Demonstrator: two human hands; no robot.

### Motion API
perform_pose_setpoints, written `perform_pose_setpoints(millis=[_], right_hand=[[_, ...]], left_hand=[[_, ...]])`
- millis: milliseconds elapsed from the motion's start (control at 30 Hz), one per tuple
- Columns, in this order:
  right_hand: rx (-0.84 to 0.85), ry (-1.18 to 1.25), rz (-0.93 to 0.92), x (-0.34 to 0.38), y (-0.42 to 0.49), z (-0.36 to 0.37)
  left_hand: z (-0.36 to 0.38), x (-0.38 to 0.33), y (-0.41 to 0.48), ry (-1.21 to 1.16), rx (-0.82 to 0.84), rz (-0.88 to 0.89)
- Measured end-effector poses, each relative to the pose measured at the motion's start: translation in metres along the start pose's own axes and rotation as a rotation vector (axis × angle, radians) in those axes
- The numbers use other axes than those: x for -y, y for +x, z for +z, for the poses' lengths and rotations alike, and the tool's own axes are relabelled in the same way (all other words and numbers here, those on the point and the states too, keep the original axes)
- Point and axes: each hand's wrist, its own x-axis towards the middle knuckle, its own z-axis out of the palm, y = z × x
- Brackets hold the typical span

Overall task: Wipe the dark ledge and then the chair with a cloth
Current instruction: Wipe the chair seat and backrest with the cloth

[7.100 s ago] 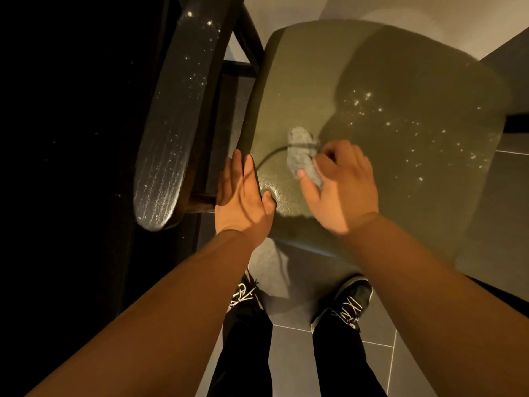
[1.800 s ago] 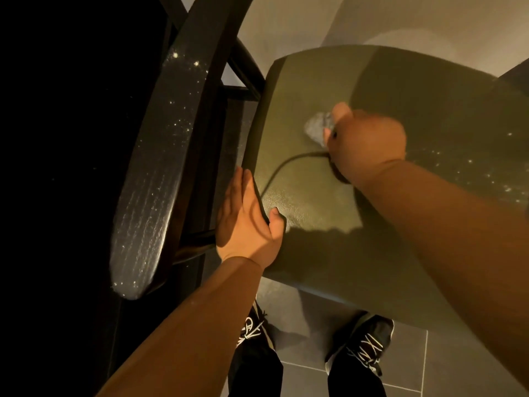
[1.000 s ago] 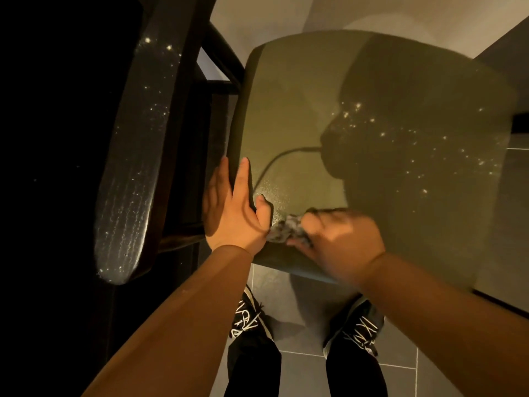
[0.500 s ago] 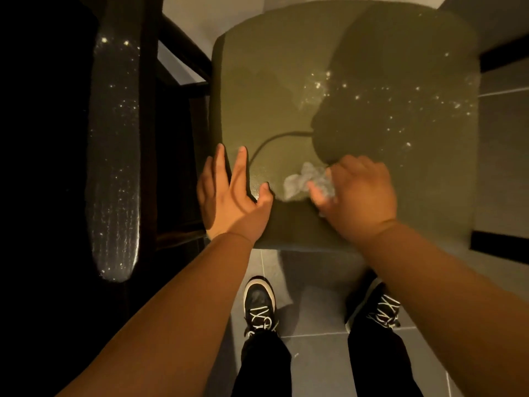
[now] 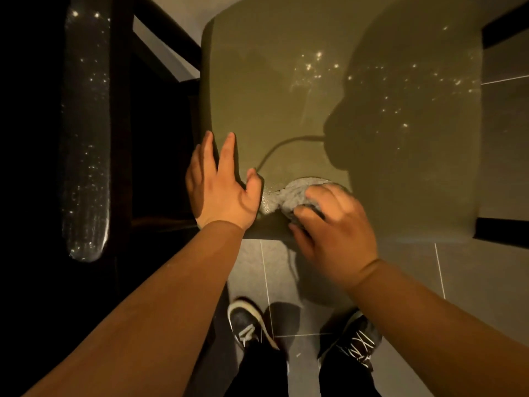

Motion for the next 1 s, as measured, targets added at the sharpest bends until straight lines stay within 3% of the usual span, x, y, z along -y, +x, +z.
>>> perform_pose_setpoints(millis=[133, 467, 767, 833, 900, 1000], right_hand=[[0.211, -0.080, 0.004, -0.002, -0.016, 0.003], [0.207, -0.195, 0.036, 0.000, 0.018, 0.011], [0.228, 0.047, -0.139, -0.030, 0.022, -0.009], [0.135, 0.161, -0.101, -0.022, 0.031, -0.013], [-0.069, 0.233, -0.058, -0.017, 0.038, -0.010], [-0.112, 0.095, -0.015, -0.014, 0.043, 0.003]], left_hand=[[-0.002, -0.002, -0.001, 0.031, 0.009, -0.004], [0.000, -0.001, -0.003, -0.032, 0.026, -0.009], [0.013, 0.005, 0.001, -0.072, -0.077, 0.016], [0.015, 0.007, 0.001, -0.073, -0.083, 0.013], [0.014, 0.006, -0.001, -0.087, -0.097, 0.019], [0.013, 0.006, 0.001, -0.097, -0.092, 0.015]])
